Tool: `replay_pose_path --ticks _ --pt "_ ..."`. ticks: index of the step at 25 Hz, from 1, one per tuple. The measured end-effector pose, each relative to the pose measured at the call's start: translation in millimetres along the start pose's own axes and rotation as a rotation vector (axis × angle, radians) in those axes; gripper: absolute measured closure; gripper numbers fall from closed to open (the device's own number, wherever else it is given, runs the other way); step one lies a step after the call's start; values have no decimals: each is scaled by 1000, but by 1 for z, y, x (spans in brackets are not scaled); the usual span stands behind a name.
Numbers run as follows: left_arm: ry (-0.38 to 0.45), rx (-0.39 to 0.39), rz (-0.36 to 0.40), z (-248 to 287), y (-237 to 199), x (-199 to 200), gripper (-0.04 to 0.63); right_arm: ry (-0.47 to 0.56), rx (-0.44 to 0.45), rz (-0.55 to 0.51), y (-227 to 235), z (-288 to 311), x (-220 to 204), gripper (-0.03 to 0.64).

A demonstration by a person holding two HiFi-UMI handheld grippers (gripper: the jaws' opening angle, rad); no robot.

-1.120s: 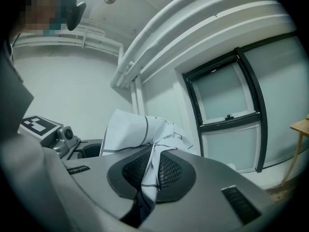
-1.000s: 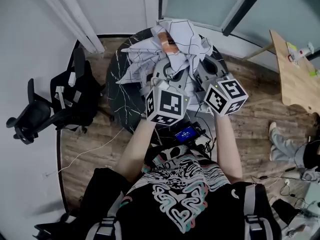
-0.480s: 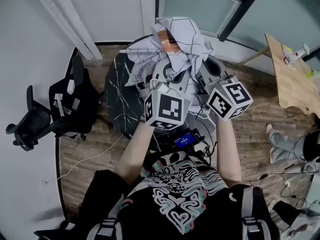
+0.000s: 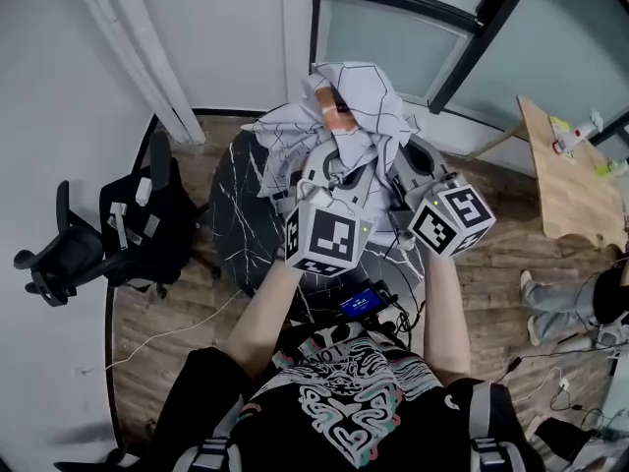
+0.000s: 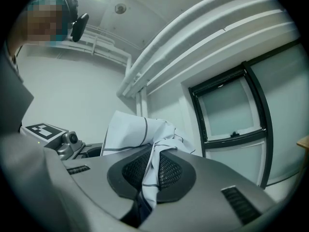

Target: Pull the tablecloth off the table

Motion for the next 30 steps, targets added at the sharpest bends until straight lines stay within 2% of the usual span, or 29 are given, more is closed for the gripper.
replay_pose_path --ticks 13,19,30 --pt "101 0 37 -6 -11 33 479 109 5 -51 -13 -3 33 618" --pt "151 7 33 -5 -17 56 479 119 5 -94 -16 -1 61 618" --pt "213 39 68 -16 -26 87 479 175 6 -152 -33 -1 92 618"
Point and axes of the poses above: the fingertips, and each gripper's own axes: z forward along the fingers, y to its right, x out of its top, the point moved 9 cm from there along -z, backward along the fingers, and after that the axes turned 5 degrees about x, right-handed, at the moved point
